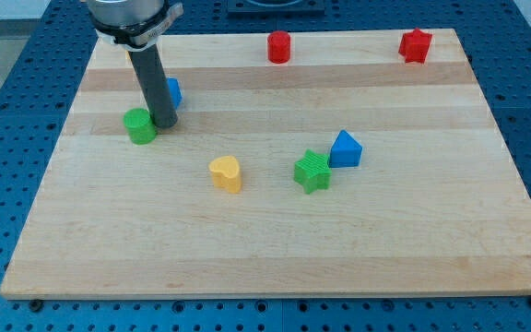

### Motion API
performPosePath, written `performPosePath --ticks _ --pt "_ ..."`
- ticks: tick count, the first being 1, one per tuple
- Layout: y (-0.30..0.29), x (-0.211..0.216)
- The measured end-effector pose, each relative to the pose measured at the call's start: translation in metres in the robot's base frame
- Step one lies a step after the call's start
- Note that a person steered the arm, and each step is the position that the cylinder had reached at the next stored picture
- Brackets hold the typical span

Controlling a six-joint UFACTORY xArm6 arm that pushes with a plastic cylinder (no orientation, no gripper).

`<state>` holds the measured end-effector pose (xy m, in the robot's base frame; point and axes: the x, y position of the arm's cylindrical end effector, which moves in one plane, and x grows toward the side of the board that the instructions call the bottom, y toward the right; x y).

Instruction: Push the green circle slightly left

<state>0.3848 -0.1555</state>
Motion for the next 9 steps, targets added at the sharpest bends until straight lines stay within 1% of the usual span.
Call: performPosePath --ticks 1,3,4,7,9 --pt "0.010 0.002" --pt "0.006 0.024" --pt "-0.006 0.023" --pt "-0.008 0.012" --pt "-0.038 0.012"
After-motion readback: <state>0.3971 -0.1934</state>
